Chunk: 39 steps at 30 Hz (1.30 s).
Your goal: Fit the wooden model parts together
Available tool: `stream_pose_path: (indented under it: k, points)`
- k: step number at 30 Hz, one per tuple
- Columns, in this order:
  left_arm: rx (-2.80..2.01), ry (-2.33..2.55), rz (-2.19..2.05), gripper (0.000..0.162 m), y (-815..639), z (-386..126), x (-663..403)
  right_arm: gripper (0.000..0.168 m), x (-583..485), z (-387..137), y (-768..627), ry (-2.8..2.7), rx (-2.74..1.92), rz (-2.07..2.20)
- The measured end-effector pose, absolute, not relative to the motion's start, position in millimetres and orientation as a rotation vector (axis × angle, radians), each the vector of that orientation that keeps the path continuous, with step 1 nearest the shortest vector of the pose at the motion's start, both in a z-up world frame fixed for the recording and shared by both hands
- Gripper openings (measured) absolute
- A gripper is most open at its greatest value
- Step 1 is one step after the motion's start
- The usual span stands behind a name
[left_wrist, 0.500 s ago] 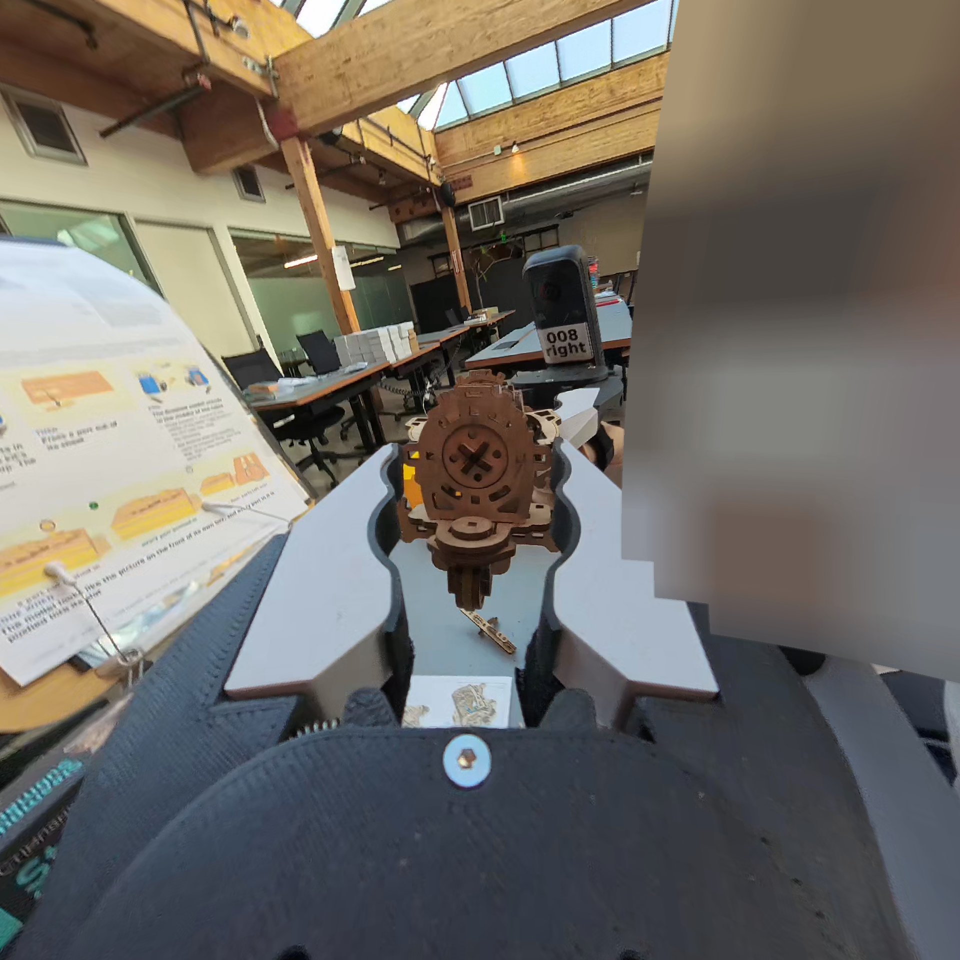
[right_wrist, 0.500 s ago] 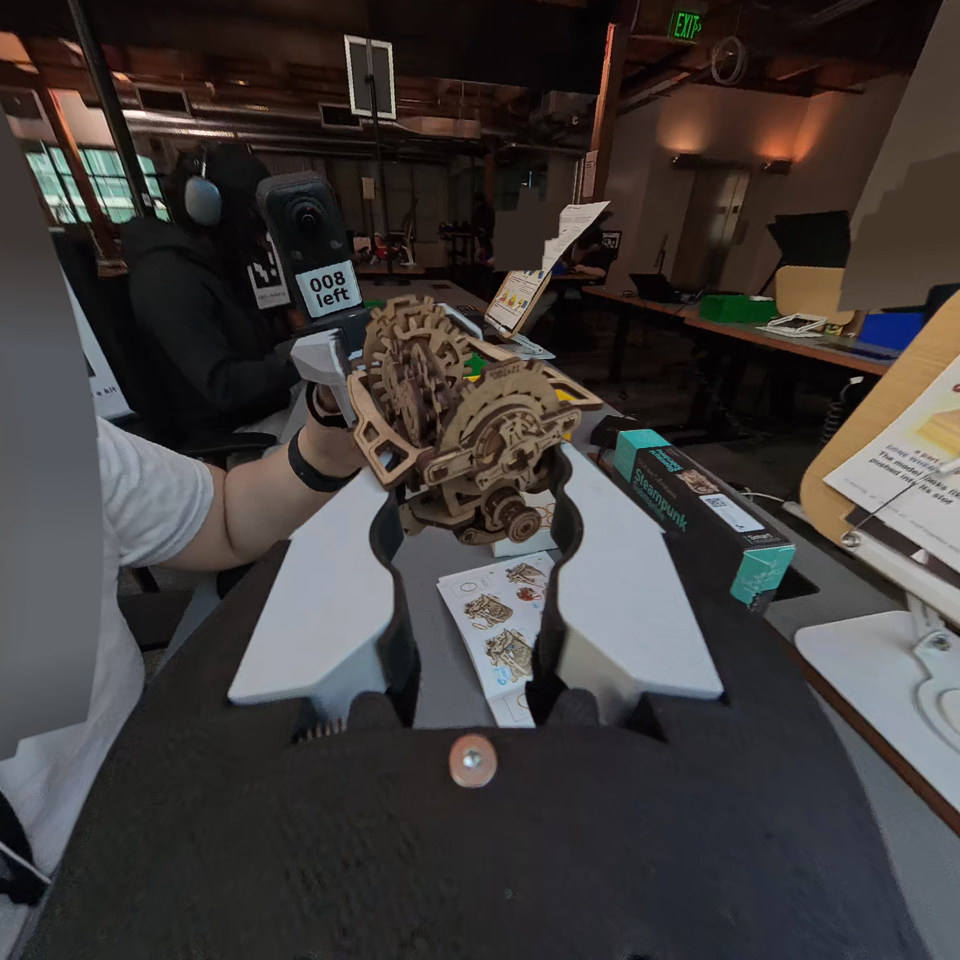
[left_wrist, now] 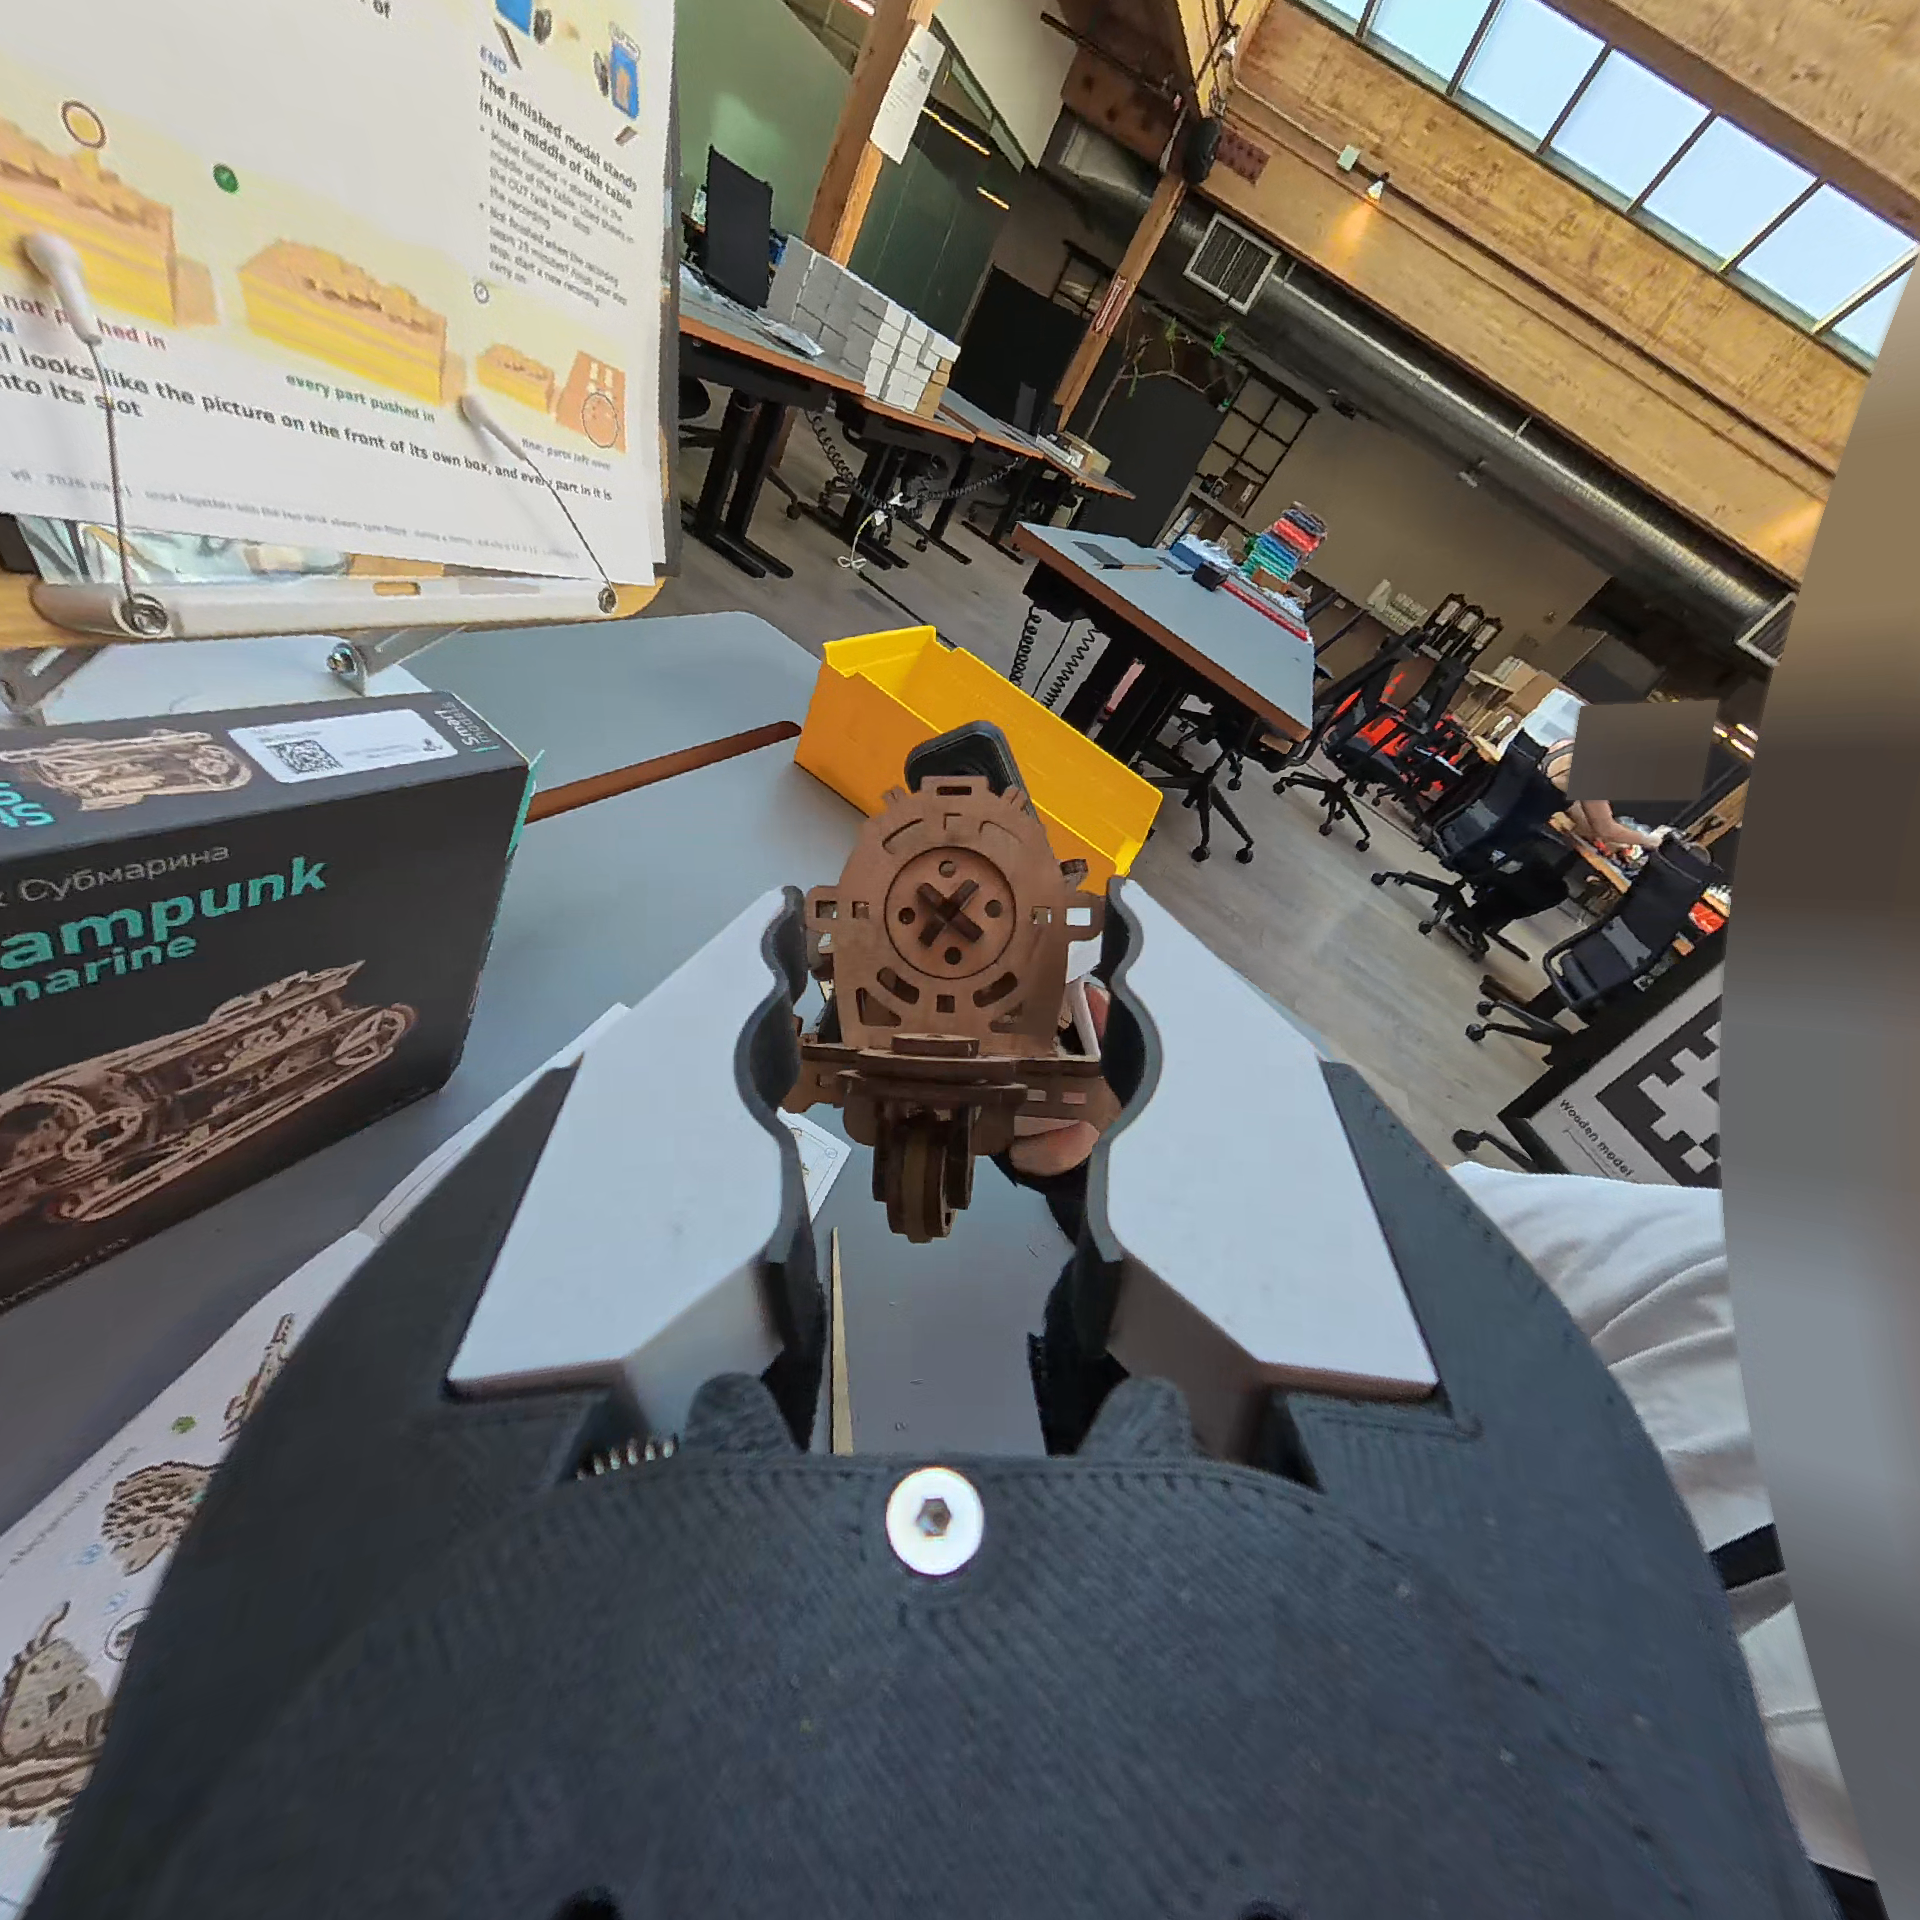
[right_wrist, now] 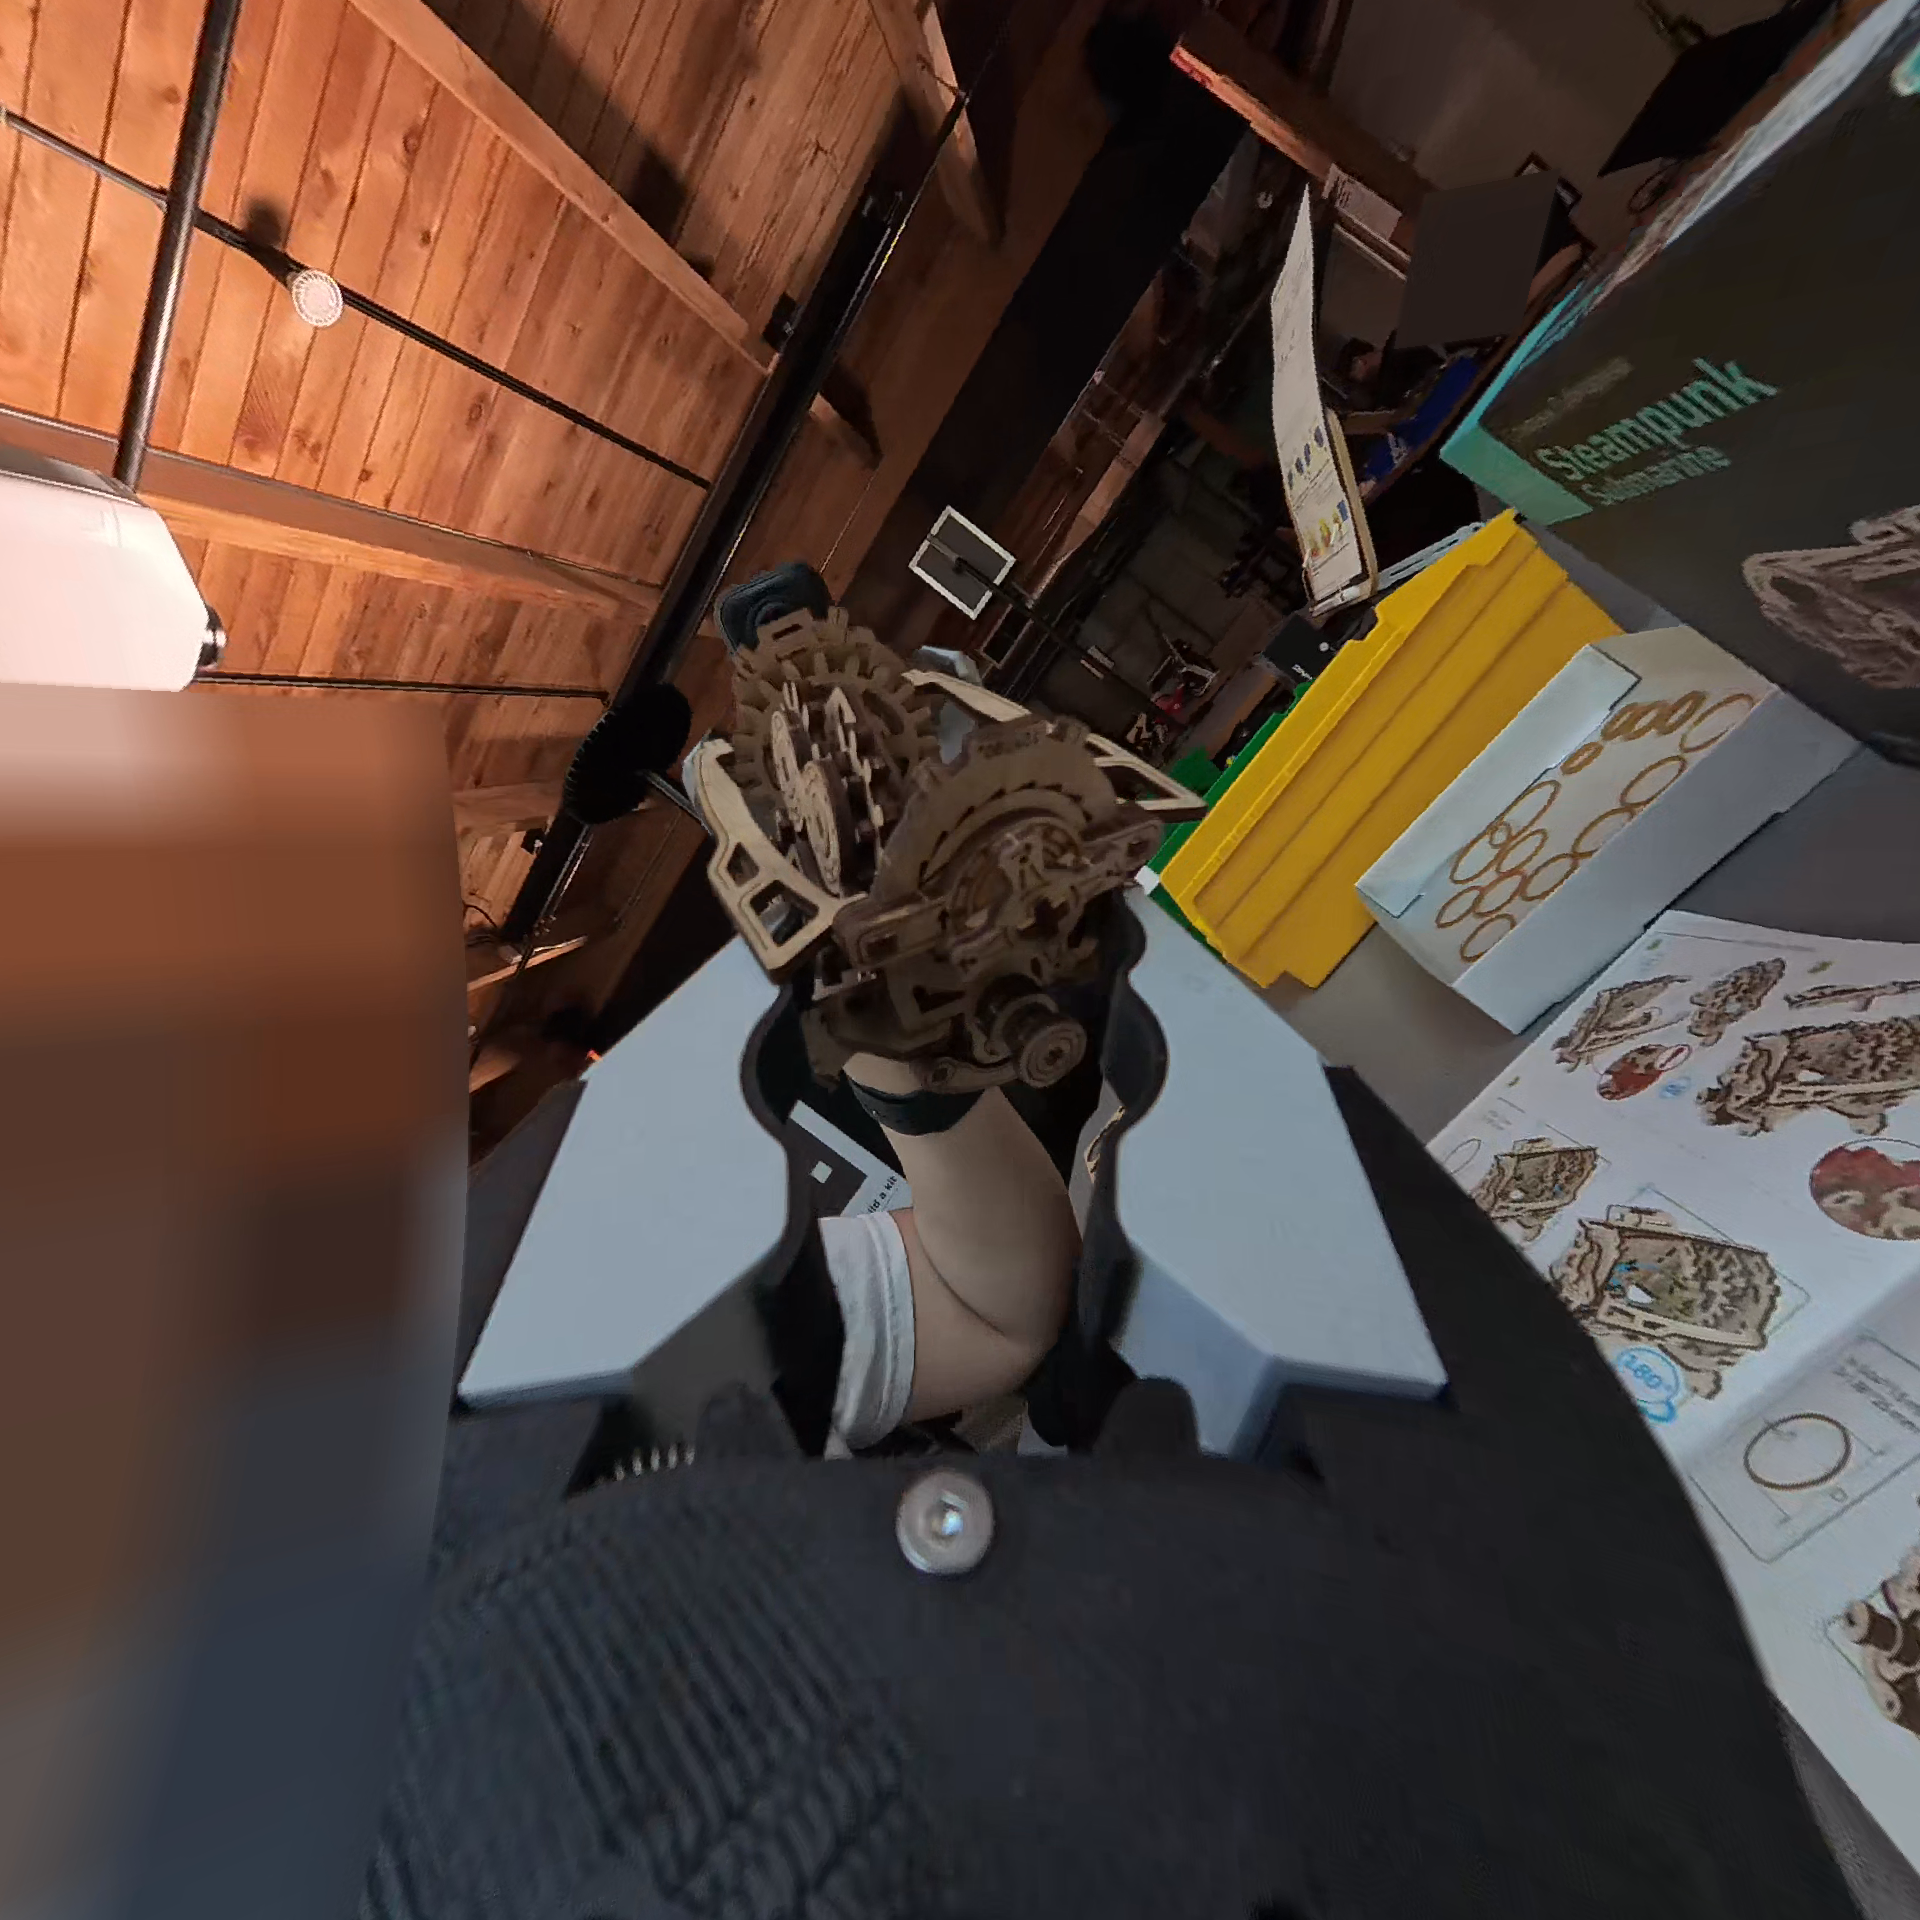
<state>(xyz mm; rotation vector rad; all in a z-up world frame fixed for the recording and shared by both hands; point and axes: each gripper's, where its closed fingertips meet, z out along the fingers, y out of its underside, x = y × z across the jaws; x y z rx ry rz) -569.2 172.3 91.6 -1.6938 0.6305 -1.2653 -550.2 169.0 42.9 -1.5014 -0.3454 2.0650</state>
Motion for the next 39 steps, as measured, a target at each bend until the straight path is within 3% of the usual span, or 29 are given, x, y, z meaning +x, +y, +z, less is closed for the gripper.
stream_pose_path:
  k: [13,27,39]
  points:
    - [-1.727,0.605,-1.119,0.055,190.6,71.8,-565.6,0.054,-549.5,24.1,185.0,-0.439,-1.591,1.631]
    - [-1.777,0.746,-0.778,0.068,193.3,51.3,-558.9,0.053,-553.3,14.0,189.9,-0.338,-1.567,1.717]
    - [-1.803,0.804,-0.461,0.074,197.2,40.1,-558.1,0.054,-563.4,6.5,189.0,-0.101,-1.445,2.033]
